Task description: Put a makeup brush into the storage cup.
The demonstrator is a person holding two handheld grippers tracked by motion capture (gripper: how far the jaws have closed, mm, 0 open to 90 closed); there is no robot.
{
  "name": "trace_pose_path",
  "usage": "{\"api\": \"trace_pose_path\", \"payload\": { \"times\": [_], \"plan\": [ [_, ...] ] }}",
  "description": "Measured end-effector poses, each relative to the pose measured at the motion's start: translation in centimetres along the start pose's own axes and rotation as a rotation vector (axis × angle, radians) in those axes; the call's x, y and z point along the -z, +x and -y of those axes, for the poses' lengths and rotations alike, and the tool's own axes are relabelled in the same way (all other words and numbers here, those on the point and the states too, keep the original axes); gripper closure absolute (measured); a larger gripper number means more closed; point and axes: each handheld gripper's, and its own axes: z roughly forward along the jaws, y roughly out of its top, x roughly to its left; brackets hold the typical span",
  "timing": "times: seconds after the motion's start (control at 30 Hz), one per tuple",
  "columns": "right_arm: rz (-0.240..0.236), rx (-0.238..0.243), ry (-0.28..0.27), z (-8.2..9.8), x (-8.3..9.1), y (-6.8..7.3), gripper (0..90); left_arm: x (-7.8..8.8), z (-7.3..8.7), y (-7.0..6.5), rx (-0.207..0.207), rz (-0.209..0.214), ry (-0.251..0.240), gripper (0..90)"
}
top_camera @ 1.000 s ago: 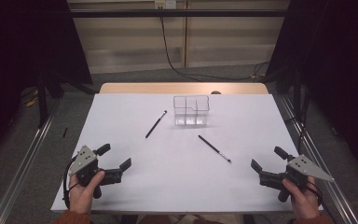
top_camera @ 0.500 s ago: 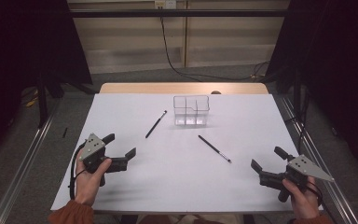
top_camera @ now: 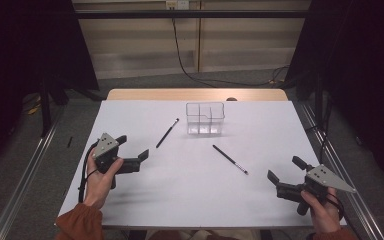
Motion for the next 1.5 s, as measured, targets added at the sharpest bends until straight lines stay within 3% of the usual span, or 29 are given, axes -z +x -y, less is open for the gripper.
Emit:
{"api": "trace_pose_path", "payload": {
  "times": [0.33,0.43,0.7,0.83,0.9,1.07,1.1,1.27,1.5],
  "plan": [
    [-0.009,0.003,0.003,0.0,-0.3,0.0,1.1,-1.9,-1.3,0.4,-0.003,0.007,0.021,2.8],
    [-0.013,0.001,0.002,0.0,-0.3,0.1,1.1,-2.3,-2.1,0.4,0.007,0.013,-0.009,2.6],
    [-0.015,0.002,0.006,0.0,-0.5,0.1,1.2,-3.7,-3.6,0.6,-0.027,0.011,0.010,2.4],
    [-0.013,0.000,0.006,0.0,-0.5,0.0,1.3,-4.6,-4.1,0.9,-0.017,0.016,-0.006,2.4],
    [-0.014,-0.001,0.006,0.0,-0.5,0.0,1.3,-5.1,-4.2,1.1,-0.019,0.012,0.019,2.1],
    [-0.011,0.004,0.011,0.0,-0.5,0.1,1.3,-6.1,-4.5,1.4,-0.014,-0.001,0.025,2.2],
    [-0.012,0.004,0.011,0.0,-0.5,0.1,1.3,-6.6,-4.8,1.7,-0.029,-0.004,0.056,1.9],
    [-0.010,0.003,0.012,0.0,-0.4,0.1,1.3,-7.7,-5.4,2.2,-0.057,-0.011,0.104,2.3],
    [-0.010,0.003,0.010,0.0,-0.4,0.1,1.3,-9.0,-6.8,2.2,-0.094,-0.003,0.118,2.8]
  ]
}}
